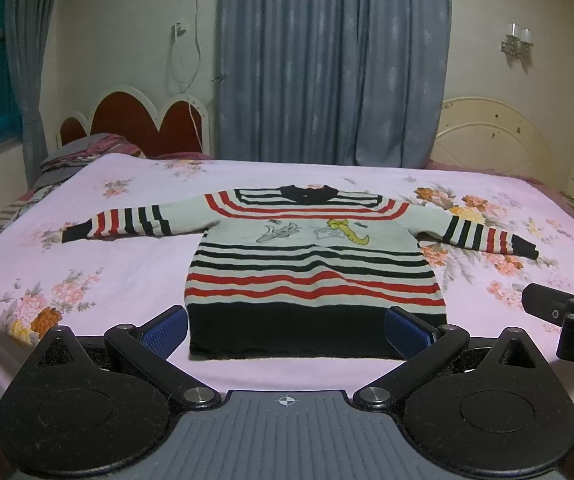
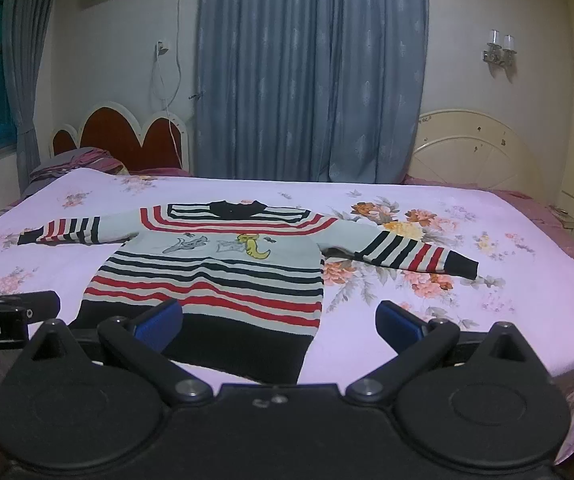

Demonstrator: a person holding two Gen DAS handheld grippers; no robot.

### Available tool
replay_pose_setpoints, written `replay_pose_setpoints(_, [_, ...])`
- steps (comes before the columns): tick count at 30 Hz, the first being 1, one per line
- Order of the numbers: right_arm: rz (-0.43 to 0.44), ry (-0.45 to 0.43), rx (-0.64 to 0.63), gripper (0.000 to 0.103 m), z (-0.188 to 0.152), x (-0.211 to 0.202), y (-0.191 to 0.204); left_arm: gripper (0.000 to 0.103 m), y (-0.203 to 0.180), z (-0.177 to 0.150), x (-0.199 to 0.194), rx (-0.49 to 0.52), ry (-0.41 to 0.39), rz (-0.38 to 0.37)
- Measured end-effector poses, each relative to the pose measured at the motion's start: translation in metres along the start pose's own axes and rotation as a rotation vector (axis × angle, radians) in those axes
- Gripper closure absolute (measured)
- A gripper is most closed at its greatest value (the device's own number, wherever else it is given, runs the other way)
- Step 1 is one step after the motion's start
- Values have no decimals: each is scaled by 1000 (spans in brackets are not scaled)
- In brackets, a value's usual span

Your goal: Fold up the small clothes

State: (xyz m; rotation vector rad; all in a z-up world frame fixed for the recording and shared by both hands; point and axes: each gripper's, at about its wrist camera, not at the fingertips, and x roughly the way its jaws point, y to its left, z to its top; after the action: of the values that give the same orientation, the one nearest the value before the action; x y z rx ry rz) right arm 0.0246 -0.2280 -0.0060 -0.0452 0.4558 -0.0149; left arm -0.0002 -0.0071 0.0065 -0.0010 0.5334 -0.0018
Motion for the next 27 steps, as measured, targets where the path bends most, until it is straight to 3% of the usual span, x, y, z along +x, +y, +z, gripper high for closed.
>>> replay_pose_setpoints(27, [3,-1,-3,1,3,1,3,0,8,-3,-3,-13,-3,0])
